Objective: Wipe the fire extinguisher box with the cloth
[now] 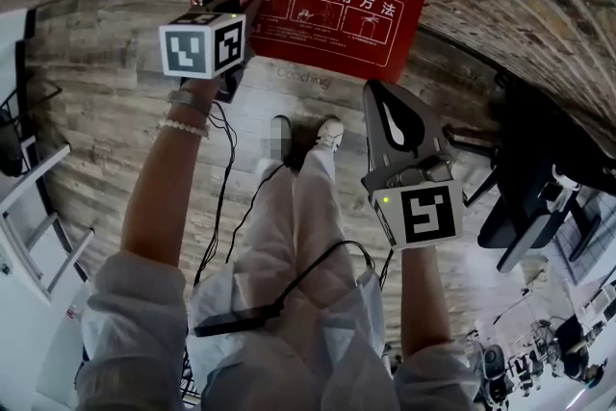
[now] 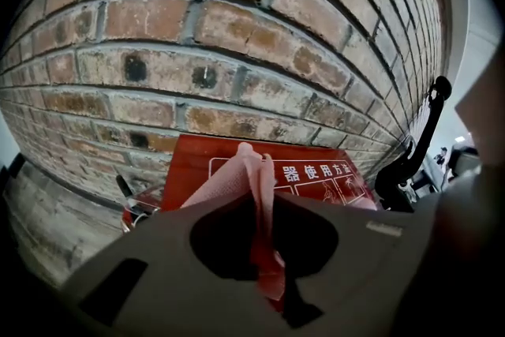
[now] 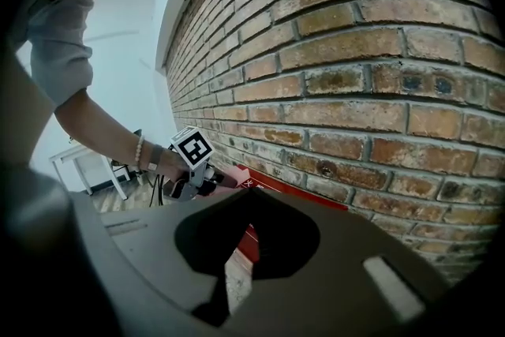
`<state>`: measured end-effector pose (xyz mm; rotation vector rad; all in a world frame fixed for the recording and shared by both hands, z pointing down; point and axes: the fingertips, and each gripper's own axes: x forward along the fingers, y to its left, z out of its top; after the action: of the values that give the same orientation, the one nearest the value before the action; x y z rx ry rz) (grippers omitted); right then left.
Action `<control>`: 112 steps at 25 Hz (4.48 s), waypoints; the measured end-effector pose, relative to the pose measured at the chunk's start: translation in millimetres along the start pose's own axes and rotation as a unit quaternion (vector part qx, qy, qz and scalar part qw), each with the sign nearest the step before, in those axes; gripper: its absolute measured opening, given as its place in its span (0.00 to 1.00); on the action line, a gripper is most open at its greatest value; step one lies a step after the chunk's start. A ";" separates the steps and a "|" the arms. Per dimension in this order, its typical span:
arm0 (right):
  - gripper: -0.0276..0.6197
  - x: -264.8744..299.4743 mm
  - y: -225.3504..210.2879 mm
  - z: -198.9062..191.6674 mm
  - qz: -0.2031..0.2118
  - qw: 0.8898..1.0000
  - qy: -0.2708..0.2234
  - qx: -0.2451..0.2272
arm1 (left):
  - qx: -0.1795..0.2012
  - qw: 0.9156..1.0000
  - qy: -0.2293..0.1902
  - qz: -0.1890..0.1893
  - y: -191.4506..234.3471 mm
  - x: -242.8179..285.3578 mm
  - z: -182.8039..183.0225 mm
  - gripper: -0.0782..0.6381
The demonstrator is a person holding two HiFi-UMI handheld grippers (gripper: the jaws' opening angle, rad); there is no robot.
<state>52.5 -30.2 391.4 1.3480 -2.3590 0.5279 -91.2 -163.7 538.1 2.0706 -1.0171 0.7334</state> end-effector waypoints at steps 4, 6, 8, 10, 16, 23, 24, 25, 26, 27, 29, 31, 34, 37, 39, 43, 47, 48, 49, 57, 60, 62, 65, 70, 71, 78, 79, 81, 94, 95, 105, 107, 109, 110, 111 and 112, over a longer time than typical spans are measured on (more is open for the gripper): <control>0.05 -4.8 -4.0 -4.2 -0.003 1.000 0.000 0.003 | -0.003 1.000 -0.004 -0.008 -16.2 8.9 3.1 0.12; 0.05 -7.0 -6.6 -5.9 -0.004 1.000 0.000 0.005 | -0.001 1.000 -0.003 -0.015 -26.7 14.3 4.4 0.12; 0.05 -9.4 -9.3 -7.2 -0.007 1.000 0.000 0.007 | 0.002 1.000 -0.002 -0.022 -38.1 19.6 5.3 0.12; 0.05 -12.1 -11.6 -8.8 -0.008 1.000 -0.001 0.009 | 0.000 1.000 -0.003 -0.029 -48.6 24.2 5.7 0.12; 0.05 -18.9 -19.9 -14.2 -0.013 1.000 -0.003 0.014 | 0.002 0.999 -0.004 -0.045 -74.5 36.7 5.2 0.12; 0.05 -27.7 -28.0 -19.7 -0.022 1.000 -0.003 0.019 | 0.014 0.998 0.004 -0.063 -107.5 50.0 3.3 0.12; 0.05 -28.9 -29.1 -20.6 -0.023 1.000 -0.003 0.021 | 0.017 0.998 0.005 -0.067 -113.0 52.3 2.9 0.12; 0.05 -30.2 -30.3 -21.6 -0.024 0.999 -0.003 0.022 | 0.019 0.997 0.006 -0.071 -118.6 54.7 2.7 0.12; 0.05 -31.4 -31.6 -22.5 -0.025 0.999 -0.003 0.023 | 0.021 0.997 0.006 -0.075 -124.1 57.2 2.7 0.12; 0.05 -32.6 -32.7 -23.4 -0.027 0.999 -0.003 0.023 | 0.023 0.997 0.005 -0.079 -129.3 59.7 2.8 0.12; 0.05 -35.0 -34.3 -25.5 -0.028 0.999 -0.004 0.024 | 0.029 0.996 0.004 -0.085 -139.0 64.3 2.8 0.12; 0.05 -37.6 -36.2 -28.4 -0.030 0.999 -0.002 0.026 | 0.040 0.995 0.008 -0.090 -148.6 67.9 1.8 0.12; 0.05 -40.7 -40.1 -31.9 -0.034 0.999 -0.001 0.031 | 0.058 0.993 0.018 -0.099 -163.9 73.5 0.9 0.12; 0.05 -43.9 -43.7 -33.8 -0.037 0.999 -0.003 0.035 | 0.069 0.992 0.026 -0.106 -176.7 78.8 -0.1 0.12; 0.05 -46.3 -46.2 -35.0 -0.040 0.998 -0.003 0.038 | 0.065 0.992 0.033 -0.107 -181.2 81.5 -0.9 0.12; 0.05 -52.1 -53.0 -37.2 -0.048 0.998 -0.004 0.042 | 0.065 0.991 0.043 -0.109 -191.6 86.4 -1.6 0.12; 0.05 -57.5 -58.2 -40.0 -0.054 0.998 -0.004 0.045 | 0.070 0.988 0.052 -0.125 -211.5 91.5 -5.6 0.12; 0.05 -58.6 -59.0 -40.5 -0.055 0.997 -0.004 0.045 | 0.072 0.988 0.055 -0.127 -215.9 92.8 -6.9 0.12; 0.05 -59.5 -59.8 -40.9 -0.056 0.997 -0.004 0.046 | 0.074 0.987 0.058 -0.127 -219.6 94.2 -8.4 0.12; 0.05 -66.1 -65.1 -43.9 -0.060 0.997 -0.005 0.049 | 0.088 0.982 0.076 -0.145 -252.3 104.4 -18.5 0.12; 0.05 -67.0 -65.2 -44.1 -0.061 0.997 -0.006 0.049 | 0.102 0.979 0.087 -0.154 -262.5 106.5 -23.7 0.12; 0.05 -67.4 -65.4 -44.5 -0.061 0.997 -0.006 0.048 | 0.109 0.978 0.092 -0.155 -265.0 107.5 -26.1 0.12; 0.05 -68.1 -65.8 -44.3 -0.061 0.997 -0.008 0.046 | 0.111 0.977 0.096 -0.154 -265.7 108.2 -26.4 0.12; 0.05 -70.2 -64.8 -44.6 -0.063 0.997 -0.005 0.048 | 0.097 0.978 0.094 -0.157 -264.2 103.6 -25.8 0.12; 0.05 -69.9 -64.2 -43.7 -0.062 0.997 -0.004 0.047 | 0.094 0.979 0.090 -0.157 -263.3 101.1 -24.0 0.12; 0.05 -68.3 -53.4 -36.7 -0.047 0.998 0.004 0.029 | 0.062 0.982 0.043 -0.171 -264.0 64.8 -0.9 0.12; 0.05 -67.4 -51.0 -34.2 -0.045 0.999 0.005 0.026 | 0.060 0.983 0.037 -0.170 -261.8 58.0 2.4 0.12; 0.05 -65.1 -46.6 -28.9 -0.041 0.999 0.005 0.022 | 0.055 0.984 0.023 -0.169 -256.2 42.8 8.1 0.12; 0.05 -34.7 -3.6 -6.3 -0.004 1.000 0.006 -0.004 | -0.018 0.996 -0.030 -0.088 -137.7 -49.9 -1.2 0.12; 0.05 -33.0 -0.5 -5.7 -0.001 1.000 0.007 -0.005 | -0.030 0.996 -0.035 -0.077 -123.9 -56.7 -2.0 0.12; 0.05 -18.3 18.3 -3.8 0.015 1.000 0.019 -0.015 | -0.118 0.988 -0.095 0.024 3.6 -116.8 -0.8 0.12; 0.05 -15.1 21.1 -1.8 0.016 1.000 0.018 -0.016 | -0.130 0.987 -0.093 0.035 18.9 -120.2 -7.8 0.12; 0.05 -11.3 23.5 0.3 0.018 1.000 0.017 -0.018 | -0.138 0.986 -0.086 0.043 30.0 -121.0 -17.3 0.12; 0.05 -9.3 24.4 1.0 0.019 0.999 0.018 -0.018 | -0.141 0.986 -0.081 0.046 34.2 -120.7 -22.6 0.12; 0.05 -7.3 25.0 1.6 0.019 0.999 0.018 -0.019 | -0.144 0.985 -0.077 0.050 38.0 -120.3 -27.7 0.12; 0.05 -5.3 25.5 2.1 0.020 0.999 0.018 -0.019 | -0.148 0.985 -0.074 0.053 41.5 -119.9 -32.3 0.12</control>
<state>32.5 -15.3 383.5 1.2662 -2.3589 0.5113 -194.8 -105.1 483.7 1.8433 -1.2467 0.4530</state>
